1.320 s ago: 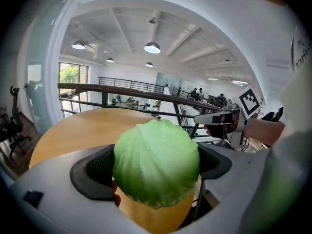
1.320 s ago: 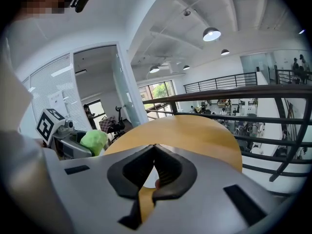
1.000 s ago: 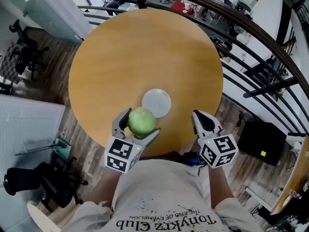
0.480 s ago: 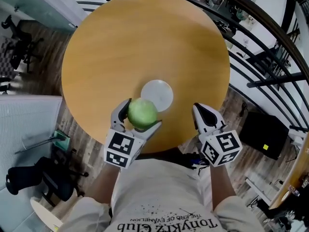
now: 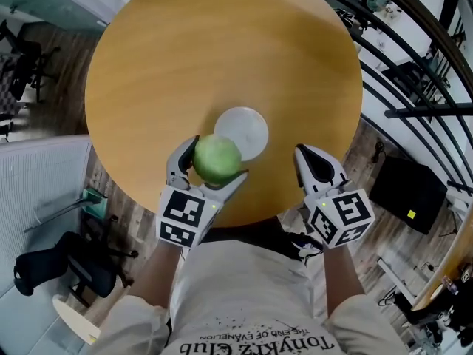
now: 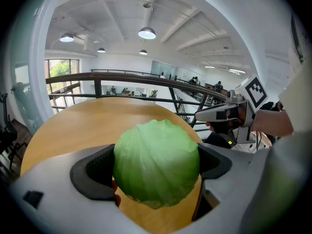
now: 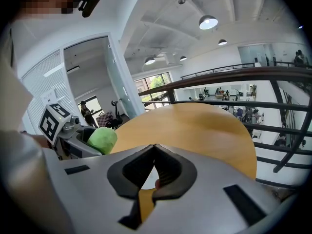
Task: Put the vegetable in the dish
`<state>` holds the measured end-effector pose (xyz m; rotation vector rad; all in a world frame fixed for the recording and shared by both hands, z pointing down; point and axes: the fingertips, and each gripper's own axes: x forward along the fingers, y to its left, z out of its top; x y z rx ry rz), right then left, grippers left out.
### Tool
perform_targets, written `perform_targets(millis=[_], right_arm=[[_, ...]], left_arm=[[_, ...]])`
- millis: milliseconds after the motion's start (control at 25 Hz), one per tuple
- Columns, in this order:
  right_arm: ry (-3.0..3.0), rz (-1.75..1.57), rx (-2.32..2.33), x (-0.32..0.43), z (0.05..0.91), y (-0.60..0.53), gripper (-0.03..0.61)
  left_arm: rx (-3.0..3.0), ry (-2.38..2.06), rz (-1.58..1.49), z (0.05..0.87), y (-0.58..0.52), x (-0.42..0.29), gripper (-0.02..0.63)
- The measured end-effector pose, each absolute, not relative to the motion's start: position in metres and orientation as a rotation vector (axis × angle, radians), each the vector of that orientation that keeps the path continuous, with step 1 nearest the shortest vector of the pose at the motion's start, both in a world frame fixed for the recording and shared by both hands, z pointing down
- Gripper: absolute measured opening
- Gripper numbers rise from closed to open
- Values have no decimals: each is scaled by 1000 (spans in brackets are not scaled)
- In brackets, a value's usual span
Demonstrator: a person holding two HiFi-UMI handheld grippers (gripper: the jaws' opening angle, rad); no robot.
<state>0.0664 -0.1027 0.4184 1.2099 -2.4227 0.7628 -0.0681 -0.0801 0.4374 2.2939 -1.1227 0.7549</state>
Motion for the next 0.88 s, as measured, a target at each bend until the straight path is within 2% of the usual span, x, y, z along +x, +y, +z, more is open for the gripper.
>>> perform_targets(millis=[880], right_arm=[[-2389,852,1217,64,450,-115,21]], left_arm=[[2246,-1085,908,509,-106,-64,494]])
